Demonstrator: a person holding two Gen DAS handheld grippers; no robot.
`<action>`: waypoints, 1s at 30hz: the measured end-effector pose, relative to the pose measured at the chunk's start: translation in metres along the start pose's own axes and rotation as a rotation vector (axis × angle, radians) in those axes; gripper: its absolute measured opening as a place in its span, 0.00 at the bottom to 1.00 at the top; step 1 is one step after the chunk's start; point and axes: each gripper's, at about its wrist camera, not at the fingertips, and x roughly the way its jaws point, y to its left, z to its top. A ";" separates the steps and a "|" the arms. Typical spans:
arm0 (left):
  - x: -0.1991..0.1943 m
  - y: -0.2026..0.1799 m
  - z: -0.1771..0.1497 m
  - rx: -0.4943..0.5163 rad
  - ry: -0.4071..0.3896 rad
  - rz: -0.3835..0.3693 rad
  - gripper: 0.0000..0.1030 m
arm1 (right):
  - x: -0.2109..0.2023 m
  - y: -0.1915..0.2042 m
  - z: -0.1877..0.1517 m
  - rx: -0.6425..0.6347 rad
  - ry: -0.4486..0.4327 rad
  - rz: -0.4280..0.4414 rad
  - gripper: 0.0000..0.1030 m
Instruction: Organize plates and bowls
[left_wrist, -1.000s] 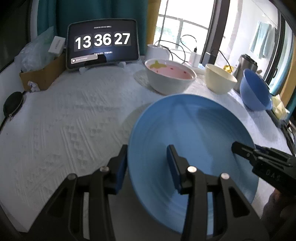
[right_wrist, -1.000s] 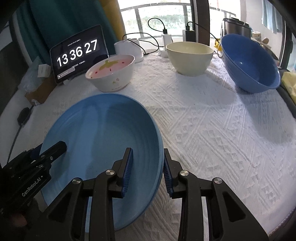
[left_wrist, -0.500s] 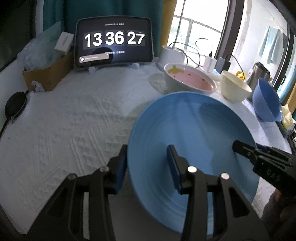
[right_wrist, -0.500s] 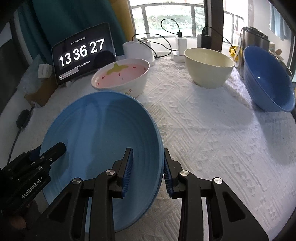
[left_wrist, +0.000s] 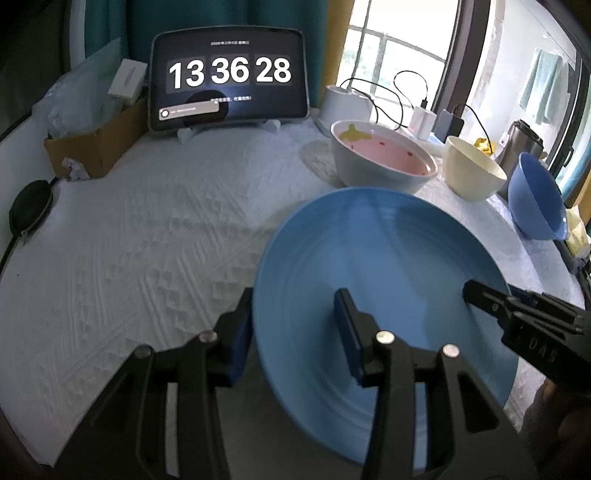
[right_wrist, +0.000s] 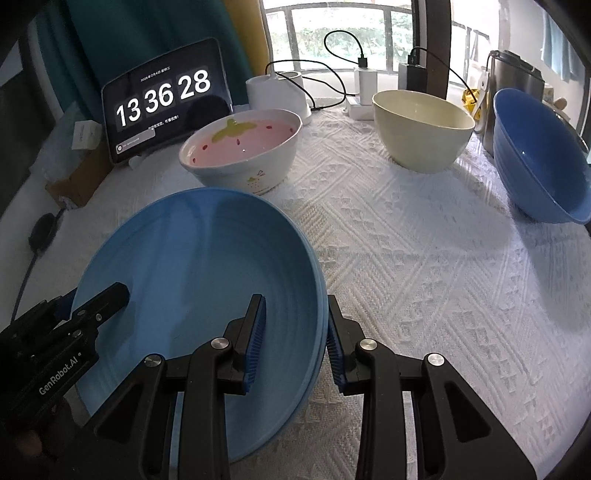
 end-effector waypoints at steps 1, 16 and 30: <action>-0.001 0.000 0.000 -0.002 -0.001 0.003 0.43 | 0.000 -0.001 -0.001 0.005 0.002 0.003 0.33; -0.034 -0.009 -0.005 0.002 -0.059 0.047 0.43 | -0.027 -0.007 -0.010 0.012 -0.030 0.007 0.33; -0.063 -0.052 -0.019 0.040 -0.081 -0.003 0.43 | -0.066 -0.036 -0.032 0.040 -0.087 -0.001 0.34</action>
